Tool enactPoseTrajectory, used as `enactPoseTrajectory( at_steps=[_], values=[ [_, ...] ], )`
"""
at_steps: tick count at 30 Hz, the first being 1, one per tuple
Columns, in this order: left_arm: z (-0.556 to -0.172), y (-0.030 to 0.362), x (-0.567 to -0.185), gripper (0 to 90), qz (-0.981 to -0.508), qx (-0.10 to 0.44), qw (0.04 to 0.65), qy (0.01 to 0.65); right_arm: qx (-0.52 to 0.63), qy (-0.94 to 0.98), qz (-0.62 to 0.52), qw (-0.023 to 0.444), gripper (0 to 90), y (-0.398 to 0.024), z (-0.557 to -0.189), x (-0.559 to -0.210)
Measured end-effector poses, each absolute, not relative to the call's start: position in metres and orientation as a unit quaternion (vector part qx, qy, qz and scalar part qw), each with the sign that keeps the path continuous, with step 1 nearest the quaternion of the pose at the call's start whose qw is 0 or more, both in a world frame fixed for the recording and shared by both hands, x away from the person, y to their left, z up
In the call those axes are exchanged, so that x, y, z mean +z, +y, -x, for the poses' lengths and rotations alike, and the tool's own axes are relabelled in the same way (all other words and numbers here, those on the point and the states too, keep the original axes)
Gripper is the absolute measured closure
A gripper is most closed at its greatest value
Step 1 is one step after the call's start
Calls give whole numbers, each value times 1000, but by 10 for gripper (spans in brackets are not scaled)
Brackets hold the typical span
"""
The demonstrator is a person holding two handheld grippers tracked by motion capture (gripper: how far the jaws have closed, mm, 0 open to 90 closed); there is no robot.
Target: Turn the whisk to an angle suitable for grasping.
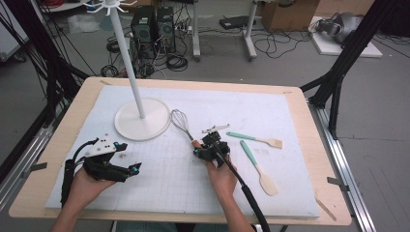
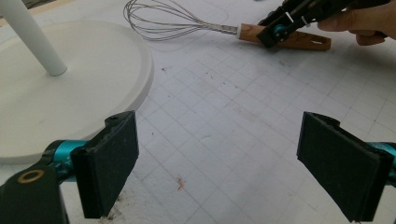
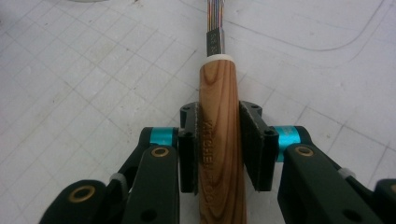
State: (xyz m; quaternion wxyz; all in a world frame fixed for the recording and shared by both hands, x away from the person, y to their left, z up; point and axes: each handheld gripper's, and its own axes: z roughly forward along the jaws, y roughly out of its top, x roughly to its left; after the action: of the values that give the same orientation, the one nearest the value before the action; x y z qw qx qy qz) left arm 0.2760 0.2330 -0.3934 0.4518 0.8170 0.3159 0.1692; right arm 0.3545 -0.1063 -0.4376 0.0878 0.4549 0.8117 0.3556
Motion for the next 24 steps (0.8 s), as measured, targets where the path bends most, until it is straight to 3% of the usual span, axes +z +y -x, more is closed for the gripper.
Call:
enactPoseTrajectory(
  at_steps=[24],
  values=[
    [-275, 230, -392, 135, -822, 173, 449, 304, 390, 806, -440, 65, 701, -124, -351, -430]
  ],
)
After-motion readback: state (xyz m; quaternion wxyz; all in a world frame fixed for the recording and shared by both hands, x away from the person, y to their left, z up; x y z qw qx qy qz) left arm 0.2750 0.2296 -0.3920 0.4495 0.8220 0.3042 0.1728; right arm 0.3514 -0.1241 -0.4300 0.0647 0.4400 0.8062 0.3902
